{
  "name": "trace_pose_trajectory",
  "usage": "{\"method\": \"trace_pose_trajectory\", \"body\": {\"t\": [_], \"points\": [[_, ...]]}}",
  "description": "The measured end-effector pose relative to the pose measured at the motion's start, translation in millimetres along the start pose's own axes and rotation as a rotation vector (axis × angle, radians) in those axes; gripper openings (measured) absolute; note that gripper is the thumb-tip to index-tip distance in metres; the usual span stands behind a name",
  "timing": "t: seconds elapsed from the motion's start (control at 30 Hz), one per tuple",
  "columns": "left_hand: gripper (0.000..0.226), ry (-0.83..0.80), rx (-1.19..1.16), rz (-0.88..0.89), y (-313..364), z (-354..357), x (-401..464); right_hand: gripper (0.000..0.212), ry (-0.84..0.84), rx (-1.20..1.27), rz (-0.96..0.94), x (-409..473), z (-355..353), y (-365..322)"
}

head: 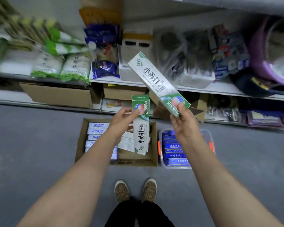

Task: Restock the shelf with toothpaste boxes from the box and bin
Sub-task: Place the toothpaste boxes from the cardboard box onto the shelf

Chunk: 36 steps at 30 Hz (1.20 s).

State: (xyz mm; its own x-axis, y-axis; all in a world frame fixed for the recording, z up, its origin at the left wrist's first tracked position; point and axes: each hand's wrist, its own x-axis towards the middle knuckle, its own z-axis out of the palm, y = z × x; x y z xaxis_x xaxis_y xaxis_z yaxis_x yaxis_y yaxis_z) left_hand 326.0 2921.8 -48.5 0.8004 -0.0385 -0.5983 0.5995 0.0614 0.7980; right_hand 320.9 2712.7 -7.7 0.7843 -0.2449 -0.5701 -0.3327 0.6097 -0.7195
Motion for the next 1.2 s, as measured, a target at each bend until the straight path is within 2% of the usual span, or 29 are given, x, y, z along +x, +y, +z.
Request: {"method": "trace_pose_trajectory", "body": {"t": [0.1, 0.13, 0.23, 0.27, 0.53, 0.7, 0.87, 1.0, 1.2], "points": [[0.074, 0.014, -0.068, 0.054, 51, 1, -32, 0.042, -0.033, 0.04, -0.069, -31, 17, -42], [0.073, 0.015, -0.086, 0.076, 68, 2, -42, 0.044, -0.053, 0.05, -0.097, -41, 22, -57], [0.039, 0.006, -0.131, 0.138, 119, 6, -69, 0.044, -0.109, 0.078, -0.182, -69, 42, -100], [0.035, 0.006, -0.132, 0.153, 136, 9, -78, 0.04, -0.124, 0.087, -0.207, -78, 48, -114], [0.038, -0.061, -0.16, 0.375, 262, 34, -140, 0.045, -0.208, 0.176, -0.433, -141, 88, -218], [0.066, -0.114, -0.098, 0.513, 327, 67, -177, 0.04, -0.238, 0.234, -0.558, -176, 97, -277], [0.053, -0.166, -0.072, 0.603, 374, 111, -210, 0.044, -0.273, 0.27, -0.666, -202, 94, -333], [0.048, -0.187, -0.077, 0.656, 407, 152, -231, 0.061, -0.29, 0.315, -0.719, -208, 87, -381], [0.057, -0.153, -0.065, 0.734, 451, 213, -242, 0.042, -0.278, 0.348, -0.772, -194, 67, -460]]}}
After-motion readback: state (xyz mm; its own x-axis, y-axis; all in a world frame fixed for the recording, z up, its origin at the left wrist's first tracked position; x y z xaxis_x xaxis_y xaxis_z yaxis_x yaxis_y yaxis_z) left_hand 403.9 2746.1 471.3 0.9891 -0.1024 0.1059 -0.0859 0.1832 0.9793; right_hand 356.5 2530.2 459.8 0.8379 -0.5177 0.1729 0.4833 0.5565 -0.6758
